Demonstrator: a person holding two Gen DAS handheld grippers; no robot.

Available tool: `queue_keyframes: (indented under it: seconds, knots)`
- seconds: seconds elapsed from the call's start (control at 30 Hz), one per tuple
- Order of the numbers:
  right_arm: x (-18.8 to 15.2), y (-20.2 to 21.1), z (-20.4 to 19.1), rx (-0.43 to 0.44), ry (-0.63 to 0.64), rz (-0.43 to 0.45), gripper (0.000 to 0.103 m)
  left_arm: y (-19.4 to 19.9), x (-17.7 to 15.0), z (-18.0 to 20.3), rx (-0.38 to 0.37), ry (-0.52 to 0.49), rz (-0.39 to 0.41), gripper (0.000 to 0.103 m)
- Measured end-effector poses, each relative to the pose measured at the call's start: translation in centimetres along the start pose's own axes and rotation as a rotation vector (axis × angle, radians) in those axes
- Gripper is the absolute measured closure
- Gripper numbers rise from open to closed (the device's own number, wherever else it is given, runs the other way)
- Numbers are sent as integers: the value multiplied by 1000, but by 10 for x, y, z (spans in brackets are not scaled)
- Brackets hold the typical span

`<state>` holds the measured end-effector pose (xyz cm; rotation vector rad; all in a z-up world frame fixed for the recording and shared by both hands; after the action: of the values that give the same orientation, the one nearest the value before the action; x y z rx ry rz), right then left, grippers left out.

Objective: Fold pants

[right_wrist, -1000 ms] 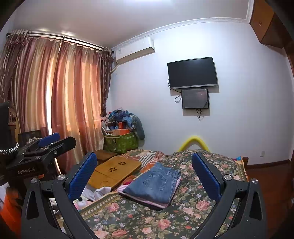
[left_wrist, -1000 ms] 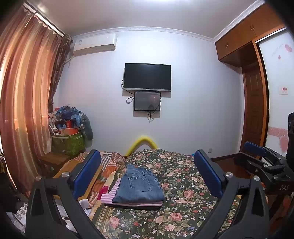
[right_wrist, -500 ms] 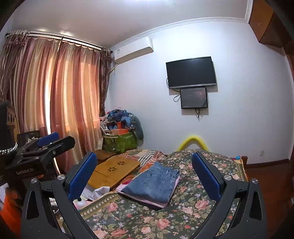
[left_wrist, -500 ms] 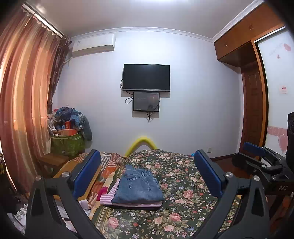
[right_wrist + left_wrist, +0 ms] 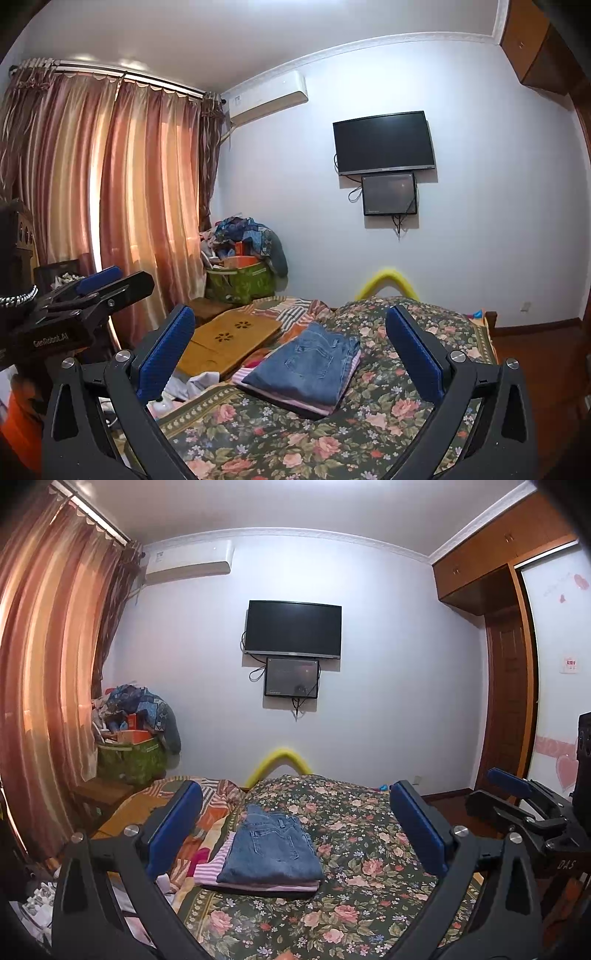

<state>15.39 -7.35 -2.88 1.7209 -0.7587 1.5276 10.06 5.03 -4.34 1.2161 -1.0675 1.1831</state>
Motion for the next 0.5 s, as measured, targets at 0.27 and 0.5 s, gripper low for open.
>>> queue_keyframes:
  seconds: [0.27, 0.5]
  knots:
    - [0, -2, 0, -5, 0, -5, 0, 0, -3, 0, 0, 0, -2, 0]
    - [-2, -3, 1, -9, -3, -13, 0, 1, -5, 3, -9, -14, 0, 0]
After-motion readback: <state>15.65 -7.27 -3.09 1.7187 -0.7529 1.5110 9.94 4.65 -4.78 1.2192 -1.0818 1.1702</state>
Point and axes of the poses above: each gripper's, at about its wrist camera, not at the fingertips, and y roughly against the way its jaws point, z to its right, x to its top, the point moved 9 cm from there along -y, roughly the way its jaws point, and after that the axes turned 1 degree about y, right-handed, at the moved point
